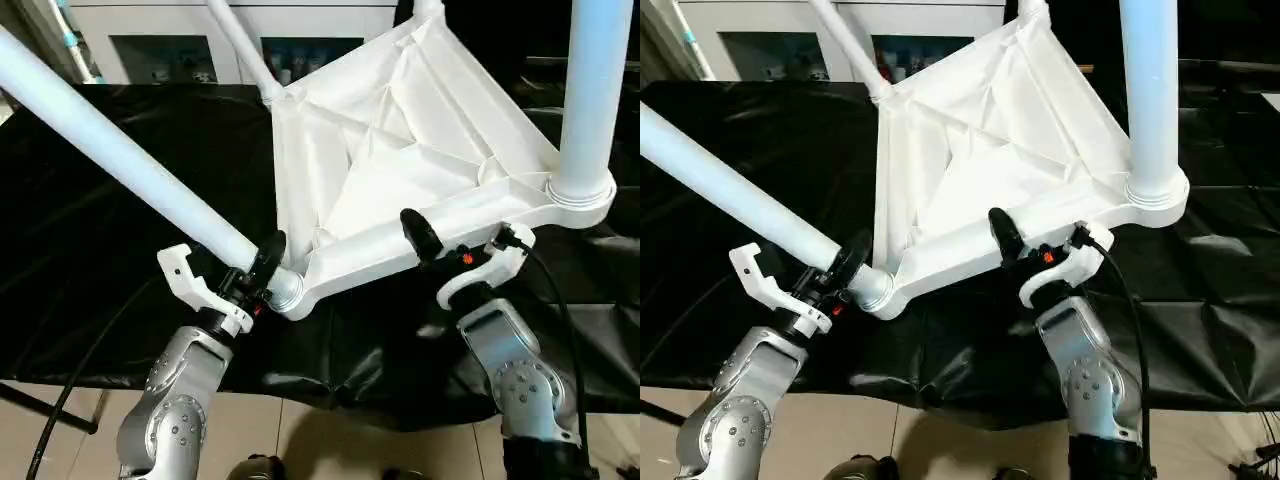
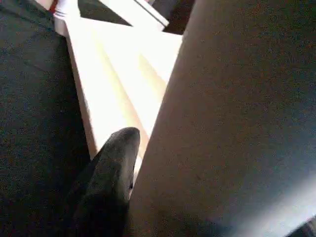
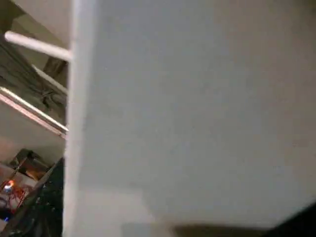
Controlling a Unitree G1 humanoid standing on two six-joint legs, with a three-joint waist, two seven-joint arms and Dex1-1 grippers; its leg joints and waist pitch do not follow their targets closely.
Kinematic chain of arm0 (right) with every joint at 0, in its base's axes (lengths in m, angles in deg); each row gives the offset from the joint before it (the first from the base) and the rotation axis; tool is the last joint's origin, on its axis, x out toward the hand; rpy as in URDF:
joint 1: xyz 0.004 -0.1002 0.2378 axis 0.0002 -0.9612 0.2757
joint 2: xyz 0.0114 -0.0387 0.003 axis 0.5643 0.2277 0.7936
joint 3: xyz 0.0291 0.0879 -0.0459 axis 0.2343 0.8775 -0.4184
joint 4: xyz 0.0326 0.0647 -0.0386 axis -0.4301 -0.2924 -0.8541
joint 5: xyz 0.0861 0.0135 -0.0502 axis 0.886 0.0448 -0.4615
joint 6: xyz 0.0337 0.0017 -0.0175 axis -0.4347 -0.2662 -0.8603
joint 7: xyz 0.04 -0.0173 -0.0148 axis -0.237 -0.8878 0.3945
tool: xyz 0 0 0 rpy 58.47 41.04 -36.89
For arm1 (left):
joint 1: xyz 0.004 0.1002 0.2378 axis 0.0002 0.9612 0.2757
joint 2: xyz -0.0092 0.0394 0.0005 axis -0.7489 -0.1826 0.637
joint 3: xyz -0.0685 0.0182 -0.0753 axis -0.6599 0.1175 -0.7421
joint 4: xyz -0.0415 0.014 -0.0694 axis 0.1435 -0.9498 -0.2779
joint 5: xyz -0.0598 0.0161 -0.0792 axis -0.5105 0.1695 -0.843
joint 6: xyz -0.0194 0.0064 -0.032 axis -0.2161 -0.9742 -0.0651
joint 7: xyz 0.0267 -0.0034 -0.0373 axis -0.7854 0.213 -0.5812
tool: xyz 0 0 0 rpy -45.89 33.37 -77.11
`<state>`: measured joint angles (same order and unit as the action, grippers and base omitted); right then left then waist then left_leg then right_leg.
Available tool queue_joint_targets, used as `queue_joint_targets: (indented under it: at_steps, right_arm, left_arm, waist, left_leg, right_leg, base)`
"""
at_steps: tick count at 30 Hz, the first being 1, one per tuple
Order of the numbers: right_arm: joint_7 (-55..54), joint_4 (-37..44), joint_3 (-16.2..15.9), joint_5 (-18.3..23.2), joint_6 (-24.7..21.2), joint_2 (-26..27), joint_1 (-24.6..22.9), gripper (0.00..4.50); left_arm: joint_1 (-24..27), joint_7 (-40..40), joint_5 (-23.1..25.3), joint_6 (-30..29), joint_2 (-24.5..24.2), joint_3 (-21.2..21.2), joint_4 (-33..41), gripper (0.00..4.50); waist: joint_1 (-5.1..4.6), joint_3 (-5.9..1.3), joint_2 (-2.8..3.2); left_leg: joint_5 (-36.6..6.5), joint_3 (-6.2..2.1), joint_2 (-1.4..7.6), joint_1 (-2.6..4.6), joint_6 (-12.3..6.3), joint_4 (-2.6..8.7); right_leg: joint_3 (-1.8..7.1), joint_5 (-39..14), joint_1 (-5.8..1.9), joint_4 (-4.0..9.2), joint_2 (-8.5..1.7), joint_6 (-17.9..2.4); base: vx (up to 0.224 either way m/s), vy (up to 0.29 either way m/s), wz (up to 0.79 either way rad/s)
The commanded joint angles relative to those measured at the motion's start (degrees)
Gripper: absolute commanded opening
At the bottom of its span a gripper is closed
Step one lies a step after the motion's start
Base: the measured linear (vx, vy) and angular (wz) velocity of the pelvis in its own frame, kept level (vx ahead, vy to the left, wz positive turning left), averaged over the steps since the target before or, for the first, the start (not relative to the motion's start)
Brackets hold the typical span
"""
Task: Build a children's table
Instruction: Flip table
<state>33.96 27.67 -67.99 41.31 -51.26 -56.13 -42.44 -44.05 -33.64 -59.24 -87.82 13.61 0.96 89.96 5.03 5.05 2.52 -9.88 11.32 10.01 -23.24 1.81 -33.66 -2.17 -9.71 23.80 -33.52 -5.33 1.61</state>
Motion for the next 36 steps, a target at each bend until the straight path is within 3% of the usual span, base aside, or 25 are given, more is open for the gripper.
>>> queue_joint_targets:
  at_steps: [1, 2, 10, 13, 14, 16, 17, 18, 19, 21, 22, 24, 25, 27, 29, 31, 32, 36]
  right_arm:
    - [-1.36, -0.72, 1.12, -0.40, 0.26, -0.08, 0.20, 3.67]
    - [-1.35, -0.64, 1.15, -0.54, 0.28, -0.05, 0.20, 3.40]
    - [-1.25, -0.84, 0.26, -1.65, 0.49, -0.03, 0.80, 2.87]
    - [-0.69, -1.54, -0.16, -2.43, 0.81, -0.35, 1.35, 2.61]
    - [-0.43, -1.62, -0.32, -2.66, 0.69, -0.71, 1.48, 2.48]
    - [-0.28, -1.64, -0.42, -2.78, 0.58, -0.95, 1.54, 2.44]
    - [-0.26, -1.40, -0.48, -2.95, 0.35, -1.37, 1.73, 2.38]
    - [-0.26, -1.40, -0.48, -2.95, 0.35, -1.37, 1.73, 2.35]
    - [-0.33, -1.39, -0.44, -3.14, 0.37, -1.60, 2.02, 2.33]
    - [-0.43, -0.89, -0.65, -4.15, 0.75, -2.24, 2.78, 2.33]
    - [-0.35, -0.75, -0.80, -4.50, 1.02, -2.36, 2.80, 2.31]
    - [-0.25, -0.63, -1.08, -4.97, 1.49, -2.41, 2.59, 2.30]
    - [-0.89, -0.21, -1.29, -5.42, 1.52, -2.46, 2.32, 2.30]
    - [-1.06, 0.45, -1.56, -5.88, 1.68, -2.70, 2.12, 2.29]
    - [-1.53, 1.22, -1.58, -6.47, 2.01, -3.12, 2.30, 2.29]
    - [-1.60, 1.50, -1.71, -6.95, 2.30, -3.62, 2.42, 2.29]
    - [-2.08, 2.10, -1.94, -7.92, 2.44, -4.26, 2.52, 2.29]
    - [-3.38, 3.92, -2.77, -11.60, 2.93, -6.75, 2.94, 2.29]
  left_arm:
    - [-0.54, 4.27, -3.60, 1.32, 1.40, 1.60, 3.25, 2.35]
    - [-0.42, 4.32, -3.56, 1.38, 1.46, 1.60, 3.28, 2.35]
    - [-0.17, 4.13, -3.50, 2.05, 1.52, 1.00, 2.85, 2.35]
    - [-0.29, 3.89, -3.55, 2.78, 1.73, 0.33, 2.32, 2.35]
    - [-0.32, 3.82, -3.71, 2.87, 1.93, 0.17, 2.24, 2.35]
    - [-0.34, 3.78, -3.82, 2.88, 2.06, 0.10, 2.22, 2.35]
    - [-0.38, 3.78, -3.80, 2.90, 2.18, 0.15, 2.19, 2.35]
    - [-0.38, 3.78, -3.80, 2.90, 2.18, 0.15, 2.19, 2.35]
    - [-0.55, 3.69, -3.99, 2.83, 2.32, 0.02, 2.01, 2.91]
    - [-1.31, 4.22, -5.37, 2.01, 2.43, -0.47, 1.42, 3.05]
    - [-1.42, 4.67, -5.37, 1.90, 2.24, -0.38, 1.14, 3.05]
    - [-1.29, 5.29, -4.79, 2.06, 1.82, -0.09, 0.73, 3.26]
    - [-1.24, 5.29, -4.94, 2.29, 1.61, -0.58, 0.88, 3.26]
    - [-1.33, 4.98, -5.62, 2.36, 1.56, -1.58, 0.86, 3.49]
    - [-1.67, 4.75, -6.11, 2.52, 1.29, -2.86, 0.31, 3.55]
    - [-1.76, 4.61, -6.87, 2.74, 1.06, -3.28, -0.07, 3.80]
    - [-1.73, 4.00, -6.93, 3.57, 0.88, -4.15, -0.21, 3.86]
    - [-1.41, 2.54, -6.53, 6.82, -0.03, -7.98, -0.06, 4.20]
  waist:
    - [-0.07, -4.23, -0.83]
    - [-0.07, -4.23, -0.83]
    - [-0.04, -4.39, -1.07]
    - [-0.13, -4.34, -1.20]
    - [-0.26, -4.34, -1.59]
    - [-0.28, -4.32, -1.35]
    - [-0.42, -4.27, -2.06]
    - [-0.31, -4.32, -1.85]
    - [-0.19, -4.66, -0.85]
    - [-0.27, -4.63, -1.28]
    - [-0.15, -4.51, -1.38]
    - [-0.09, -4.50, -1.45]
    - [-0.10, -4.53, -1.01]
    - [-0.14, -4.59, -1.18]
    - [-0.13, -4.53, -0.69]
    - [-0.22, -4.52, -0.90]
    - [-0.14, -4.48, -0.63]
    - [-0.20, -4.39, -0.63]
  left_leg:
    - [-7.22, -1.09, 2.33, 1.33, -2.20, 3.75]
    - [-7.10, -1.08, 2.34, 1.33, -2.24, 3.74]
    - [-6.34, -1.03, 2.33, 1.30, -2.92, 3.52]
    - [-7.71, -0.97, 2.28, 1.23, -2.40, 3.51]
    - [-7.95, -0.87, 2.29, 1.25, -2.38, 3.49]
    - [-8.36, -0.97, 2.28, 1.28, -2.05, 3.57]
    - [-8.35, -0.88, 2.29, 1.18, -2.03, 3.55]
    - [-8.14, -0.95, 2.26, 1.16, -2.00, 3.52]
    - [-7.82, -1.04, 2.29, 1.40, -1.87, 3.41]
    - [-7.30, -0.96, 2.15, 1.27, -1.46, 3.36]
    - [-7.46, -0.84, 2.19, 1.43, -1.49, 3.40]
    - [-7.72, -0.87, 2.19, 1.35, -1.83, 3.36]
    - [-7.13, -0.95, 2.19, 1.28, -2.01, 3.35]
    - [-7.09, -0.92, 2.18, 1.28, -2.04, 3.32]
    - [-7.89, -0.95, 2.17, 1.36, -1.63, 3.38]
    - [-8.45, -0.94, 2.16, 1.38, -1.45, 3.42]
    - [-8.61, -0.98, 2.15, 1.42, -1.33, 3.43]
    - [-9.47, -1.03, 2.16, 1.48, -0.91, 3.55]
  right_leg:
    - [1.57, -6.68, -2.51, 2.79, -1.97, -8.83]
    - [1.56, -6.52, -2.51, 2.78, -1.96, -8.83]
    - [1.58, -6.45, -2.50, 2.58, -1.96, -9.28]
    - [1.68, -9.32, -2.40, 2.80, -2.05, -8.72]
    - [1.72, -9.77, -2.39, 2.90, -1.99, -8.54]
    - [1.71, -11.06, -2.29, 2.93, -1.99, -8.07]
    - [1.72, -11.14, -2.35, 3.03, -1.94, -7.74]
    - [1.74, -11.06, -2.40, 2.82, -2.03, -7.68]
    - [1.71, -10.82, -2.30, 2.71, -2.04, -7.73]
    - [1.63, -9.97, -2.37, 2.65, -1.95, -7.93]
    - [1.68, -9.50, -2.09, 2.72, -1.82, -8.53]
    - [1.67, -8.93, -2.26, 2.67, -1.81, -8.49]
    - [1.67, -8.20, -2.31, 2.53, -1.87, -8.45]
    - [1.63, -7.91, -2.40, 2.56, -1.83, -8.57]
    - [1.62, -8.82, -2.34, 2.68, -1.84, -8.67]
    - [1.62, -9.21, -2.41, 2.77, -1.77, -8.47]
    - [1.62, -9.44, -2.37, 2.76, -1.80, -8.41]
    - [1.62, -10.85, -2.27, 3.03, -1.67, -6.99]
  base:
    - [0.000, 0.000, 0.00]
    - [0.000, 0.000, 0.00]
    - [0.000, 0.000, 0.00]
    - [0.000, 0.000, 0.00]
    - [0.000, 0.000, 0.00]
    - [0.000, 0.000, 0.00]
    - [0.000, 0.000, 0.00]
    - [0.000, 0.000, 0.00]
    - [0.000, 0.000, 0.00]
    - [0.000, 0.000, 0.00]
    - [0.000, 0.000, 0.00]
    - [0.000, 0.000, 0.00]
    - [0.000, 0.000, 0.00]
    - [0.000, 0.000, 0.00]
    - [0.000, 0.000, 0.00]
    - [0.000, 0.000, 0.00]
    - [0.000, 0.000, 0.00]
    - [0.000, 0.000, 0.00]
